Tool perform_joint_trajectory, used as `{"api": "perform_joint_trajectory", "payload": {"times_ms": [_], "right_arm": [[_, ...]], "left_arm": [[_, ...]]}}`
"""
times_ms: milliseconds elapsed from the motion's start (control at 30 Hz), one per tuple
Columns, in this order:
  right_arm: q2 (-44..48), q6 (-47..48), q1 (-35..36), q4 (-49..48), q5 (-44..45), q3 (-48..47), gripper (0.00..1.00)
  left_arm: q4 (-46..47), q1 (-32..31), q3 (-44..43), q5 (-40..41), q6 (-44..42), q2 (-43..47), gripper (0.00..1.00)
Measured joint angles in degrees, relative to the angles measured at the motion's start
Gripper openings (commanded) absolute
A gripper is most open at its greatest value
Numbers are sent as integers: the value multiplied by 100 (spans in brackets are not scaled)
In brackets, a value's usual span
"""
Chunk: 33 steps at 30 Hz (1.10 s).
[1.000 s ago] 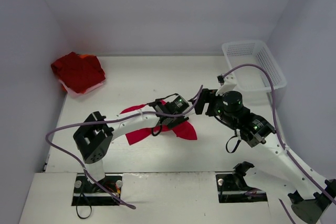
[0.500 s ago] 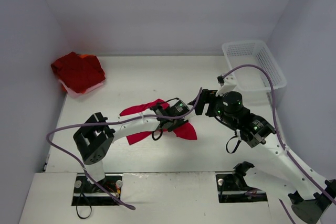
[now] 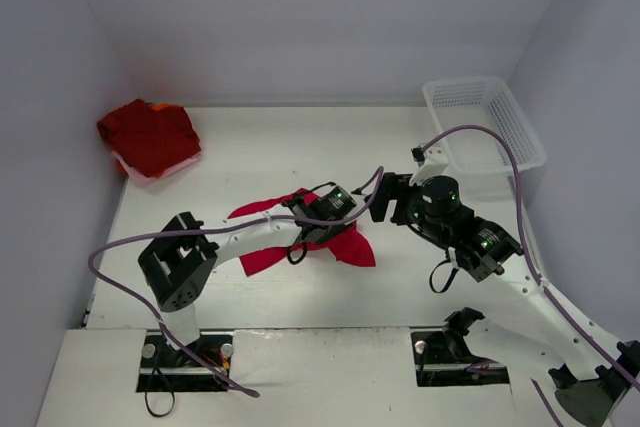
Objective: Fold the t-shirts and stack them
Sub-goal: Flatten the tshirt out
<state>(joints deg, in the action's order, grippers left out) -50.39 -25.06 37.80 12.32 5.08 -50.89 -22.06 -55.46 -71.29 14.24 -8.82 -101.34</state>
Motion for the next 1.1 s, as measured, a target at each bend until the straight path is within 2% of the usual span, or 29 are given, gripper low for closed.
{"api": "perform_joint_trajectory", "payload": {"times_ms": [367,467,500,533,567,900,1100], "right_arm": [[-7,0,0,0,-2,66,73],[-15,0,0,-7,-4,66,73],[-17,0,0,-7,-4,66,73],[-17,0,0,-7,-4,66,73],[-17,0,0,-9,-4,66,73],[-17,-7,0,-24,-2,186,73],[-17,-22,0,-44,-26,221,73]], "left_arm": [[70,160,-17,22,-162,0,34],[83,160,-20,26,-157,-2,20],[87,160,-22,31,-151,-2,13],[92,162,-28,44,-149,-2,1],[96,162,-31,61,-136,-2,0],[90,168,-157,356,-155,-2,0],[4,321,-568,516,-166,-2,0]]}}
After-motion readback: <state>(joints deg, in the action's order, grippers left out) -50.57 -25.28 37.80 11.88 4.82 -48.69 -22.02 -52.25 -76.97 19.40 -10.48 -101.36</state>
